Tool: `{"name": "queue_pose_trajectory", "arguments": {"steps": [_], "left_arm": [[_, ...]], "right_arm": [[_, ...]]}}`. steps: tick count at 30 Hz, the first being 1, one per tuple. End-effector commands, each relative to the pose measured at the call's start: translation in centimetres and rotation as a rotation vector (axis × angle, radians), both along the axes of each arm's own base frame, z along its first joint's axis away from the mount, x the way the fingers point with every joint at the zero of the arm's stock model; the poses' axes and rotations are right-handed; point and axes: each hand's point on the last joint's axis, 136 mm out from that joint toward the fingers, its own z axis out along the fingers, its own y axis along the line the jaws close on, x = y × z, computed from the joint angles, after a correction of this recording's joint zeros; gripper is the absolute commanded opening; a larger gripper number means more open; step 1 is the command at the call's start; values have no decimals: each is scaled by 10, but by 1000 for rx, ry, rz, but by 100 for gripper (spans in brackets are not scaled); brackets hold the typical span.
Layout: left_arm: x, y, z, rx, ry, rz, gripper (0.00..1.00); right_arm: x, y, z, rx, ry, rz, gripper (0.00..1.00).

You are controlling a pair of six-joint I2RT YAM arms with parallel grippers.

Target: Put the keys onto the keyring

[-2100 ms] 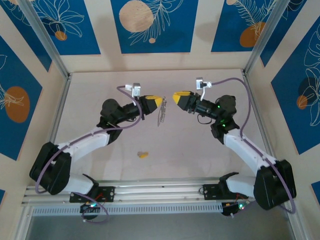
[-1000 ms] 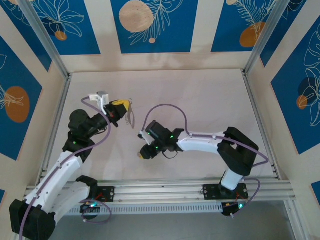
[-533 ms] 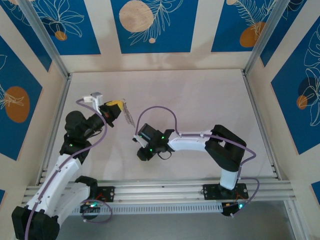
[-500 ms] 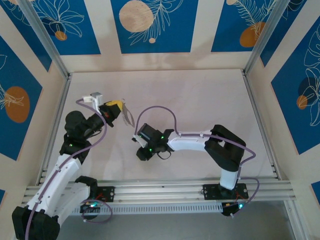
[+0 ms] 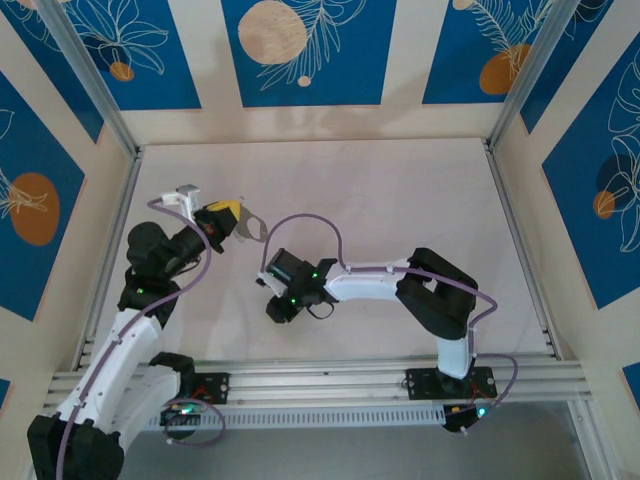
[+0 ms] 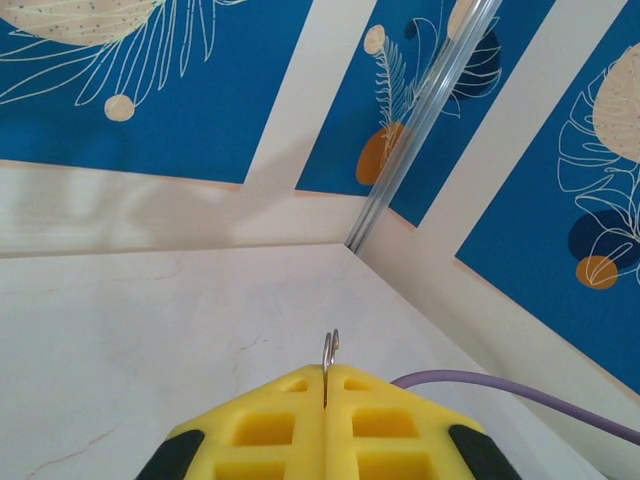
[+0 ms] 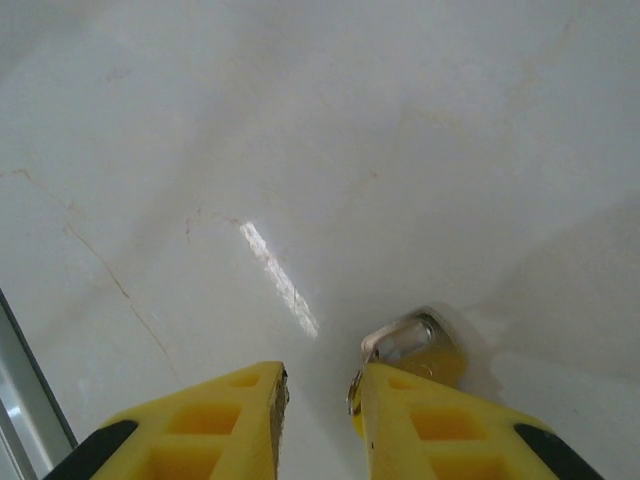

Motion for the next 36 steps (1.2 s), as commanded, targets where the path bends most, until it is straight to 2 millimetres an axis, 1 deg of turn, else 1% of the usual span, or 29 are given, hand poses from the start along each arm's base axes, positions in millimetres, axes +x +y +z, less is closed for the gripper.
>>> {"name": "queue_pose_trajectory", "arguments": {"steps": [1, 6, 11, 14, 18, 20, 23, 26, 29, 32, 36], "left_arm": [[-5, 2, 14, -20, -55, -16, 0], [-6, 3, 15, -28, -59, -20, 0], [-7, 3, 17, -34, -63, -21, 0], [-7, 4, 18, -37, -65, -23, 0], [-8, 3, 18, -42, -64, -29, 0], [-8, 3, 18, -45, -63, -30, 0], [-9, 2, 20, -47, -67, -40, 0], [-11, 0, 24, -46, -76, -55, 0], [-12, -2, 27, -46, -79, -71, 0], [-15, -7, 32, -52, -86, -110, 0], [-19, -15, 42, -61, -106, -181, 0]], "right_arm": [[-2, 7, 2, 6, 3, 29, 27], [-1, 6, -3, -8, 1, 27, 22], [-1, 3, -7, -22, -2, 16, 21], [1, 2, -8, -22, -5, 8, 14], [3, -1, -6, -22, -12, 0, 0], [6, -5, -2, -18, -25, -9, 0], [14, -15, 12, 10, -45, -40, 0], [24, -29, 30, 61, -52, -81, 0], [33, -42, 54, 123, -67, -117, 0], [46, -57, 88, 212, -87, -158, 0], [66, -79, 141, 352, -134, -221, 0]]}}
